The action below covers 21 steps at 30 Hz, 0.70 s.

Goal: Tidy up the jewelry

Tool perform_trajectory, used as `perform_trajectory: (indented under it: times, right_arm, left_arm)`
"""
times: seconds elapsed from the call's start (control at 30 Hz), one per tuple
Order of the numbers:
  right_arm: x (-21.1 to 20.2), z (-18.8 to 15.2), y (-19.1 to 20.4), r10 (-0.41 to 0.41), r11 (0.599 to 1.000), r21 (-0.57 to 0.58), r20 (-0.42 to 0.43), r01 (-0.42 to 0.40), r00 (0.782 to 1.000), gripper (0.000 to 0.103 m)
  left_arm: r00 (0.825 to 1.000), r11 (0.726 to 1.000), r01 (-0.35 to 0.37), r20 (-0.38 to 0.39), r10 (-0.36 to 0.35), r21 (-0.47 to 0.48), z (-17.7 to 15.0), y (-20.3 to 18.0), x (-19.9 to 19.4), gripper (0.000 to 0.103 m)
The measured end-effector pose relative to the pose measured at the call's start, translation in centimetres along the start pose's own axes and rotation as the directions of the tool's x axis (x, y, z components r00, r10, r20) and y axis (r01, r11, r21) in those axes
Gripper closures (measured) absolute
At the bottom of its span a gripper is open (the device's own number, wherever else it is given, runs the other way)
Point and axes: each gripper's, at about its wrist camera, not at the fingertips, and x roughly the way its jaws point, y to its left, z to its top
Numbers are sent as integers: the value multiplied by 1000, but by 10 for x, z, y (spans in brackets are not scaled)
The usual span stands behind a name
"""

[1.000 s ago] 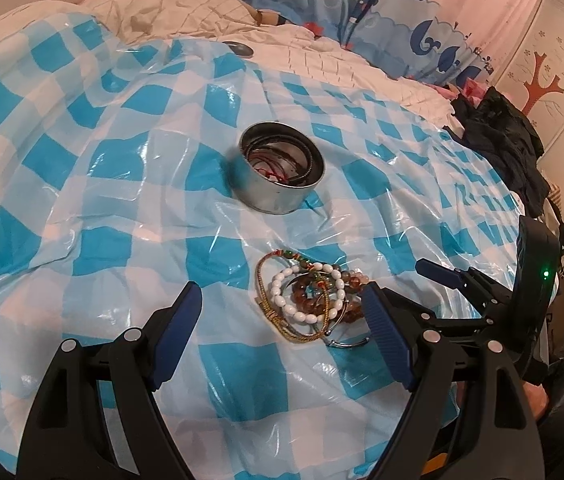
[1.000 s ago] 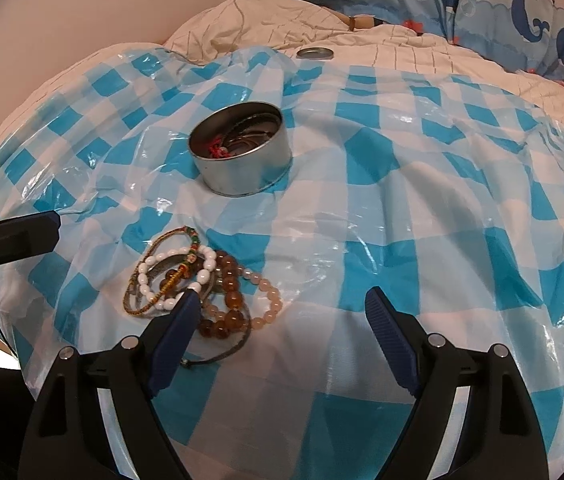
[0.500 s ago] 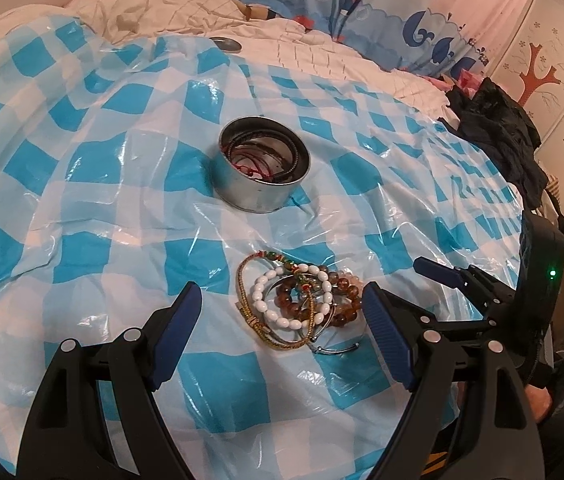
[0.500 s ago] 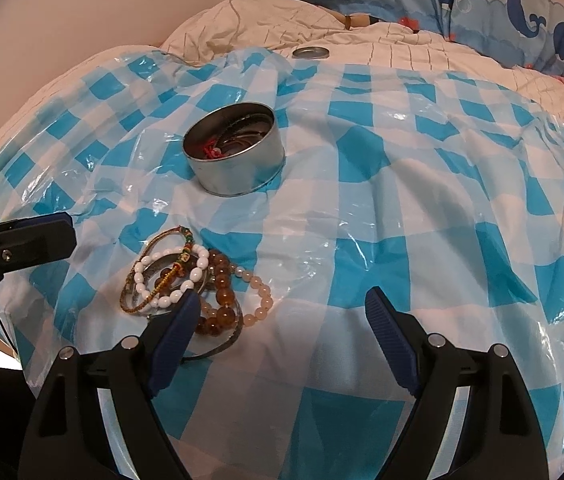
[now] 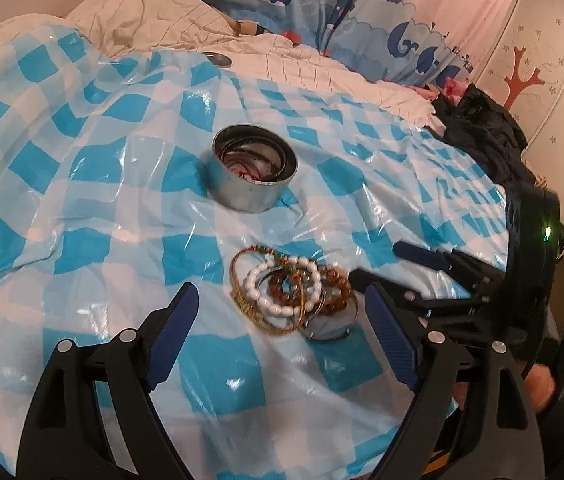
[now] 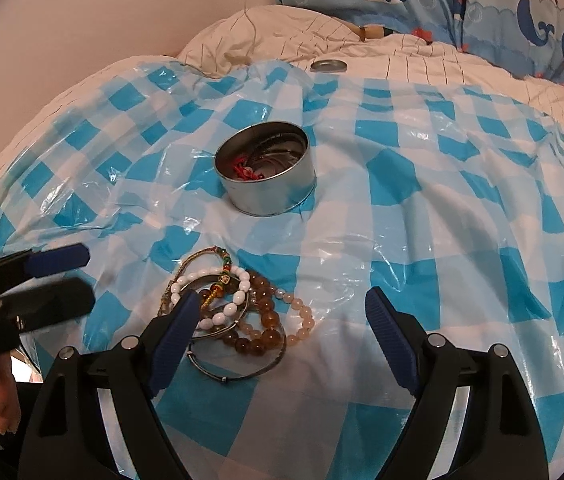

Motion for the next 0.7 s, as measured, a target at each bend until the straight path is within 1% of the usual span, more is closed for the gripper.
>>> perform_trajectory:
  times: [0.07,0.2,0.37,0.47,0.53,0.7]
  right_arm:
    - [1,0,-2,-8,1000,9,0,8,1000,22]
    - [5,1,-7,-26,999,29,-2,26,1000,22]
    - [4,1,-11,-37,998,50,30,36,999,22]
    - [2,1,-11,-39,998,55,47,36,998,22]
    - [2,0,-11,-36,998,54,54,34,998,20]
    - [2,-3,-13,-54,998,47,66,51,996,19]
  left_arm:
    - [1000,1000,-4,5,4,-17,-6,3,-5,22]
    - [1000,997,5,25,-3,-79,-16,13,-18,22]
    - [998,990,18,59,-10,-137,-31,20,-36,22]
    - [997,987,23,82,-11,-159,-42,21,-46,21]
    - [996,985,22,93,-6,-170,-49,22,-51,21]
    - [995,983,10,97,8,-182,-58,22,-53,20]
